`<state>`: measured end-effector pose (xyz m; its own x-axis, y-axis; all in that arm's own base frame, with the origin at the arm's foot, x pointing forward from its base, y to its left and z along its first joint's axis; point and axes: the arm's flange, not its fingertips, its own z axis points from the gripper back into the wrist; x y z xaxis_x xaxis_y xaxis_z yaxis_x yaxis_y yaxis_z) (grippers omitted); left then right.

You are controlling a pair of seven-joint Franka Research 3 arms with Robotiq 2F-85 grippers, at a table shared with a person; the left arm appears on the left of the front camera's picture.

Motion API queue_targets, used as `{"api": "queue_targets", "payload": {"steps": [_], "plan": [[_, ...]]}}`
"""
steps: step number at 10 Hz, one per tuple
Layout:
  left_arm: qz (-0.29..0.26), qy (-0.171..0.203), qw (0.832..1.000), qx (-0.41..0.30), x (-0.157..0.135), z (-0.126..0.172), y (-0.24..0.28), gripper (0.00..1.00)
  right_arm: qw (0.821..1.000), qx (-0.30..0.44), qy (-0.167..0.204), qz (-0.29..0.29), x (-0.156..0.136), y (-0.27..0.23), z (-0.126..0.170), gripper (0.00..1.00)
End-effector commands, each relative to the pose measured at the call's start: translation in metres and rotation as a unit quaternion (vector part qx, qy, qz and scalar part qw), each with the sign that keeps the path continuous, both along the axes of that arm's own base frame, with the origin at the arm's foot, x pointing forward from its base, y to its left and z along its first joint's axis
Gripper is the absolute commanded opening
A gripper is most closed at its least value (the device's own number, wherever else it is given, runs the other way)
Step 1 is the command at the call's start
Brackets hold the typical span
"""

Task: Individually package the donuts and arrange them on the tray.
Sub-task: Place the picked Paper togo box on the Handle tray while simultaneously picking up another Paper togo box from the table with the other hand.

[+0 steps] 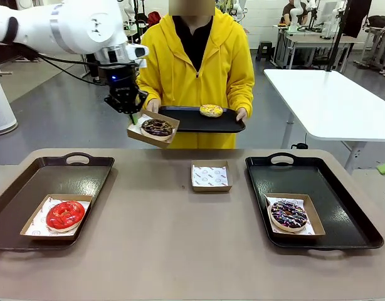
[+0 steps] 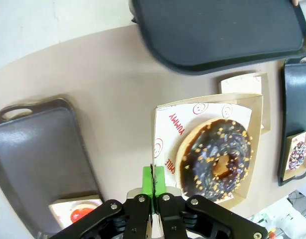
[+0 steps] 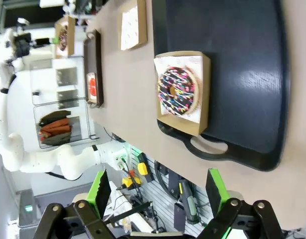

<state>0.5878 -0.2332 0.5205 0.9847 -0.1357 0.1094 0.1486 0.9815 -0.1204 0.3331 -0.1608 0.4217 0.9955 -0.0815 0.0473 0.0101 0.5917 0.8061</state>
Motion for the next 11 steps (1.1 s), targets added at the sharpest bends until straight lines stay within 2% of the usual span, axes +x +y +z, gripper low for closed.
{"api": "queue_targets", "payload": {"steps": [1,3,7,11], "plan": [[-0.016,-0.009,1.000,0.015,-0.018,0.004,0.053,0.01,0.998,-0.055,-0.011,-0.012,0.022,0.051,0.037,1.00],[-0.006,-0.015,0.999,0.047,-0.023,0.001,0.089,0.01,0.993,-0.112,-0.009,-0.023,0.050,0.106,0.060,1.00],[0.056,-0.001,0.997,0.055,-0.028,-0.026,0.160,0.01,0.979,-0.199,-0.012,-0.037,0.098,0.203,0.055,1.00],[0.078,0.023,0.995,0.052,-0.033,-0.052,0.206,0.01,0.975,-0.215,-0.029,-0.040,0.118,0.239,0.044,1.00]]}}
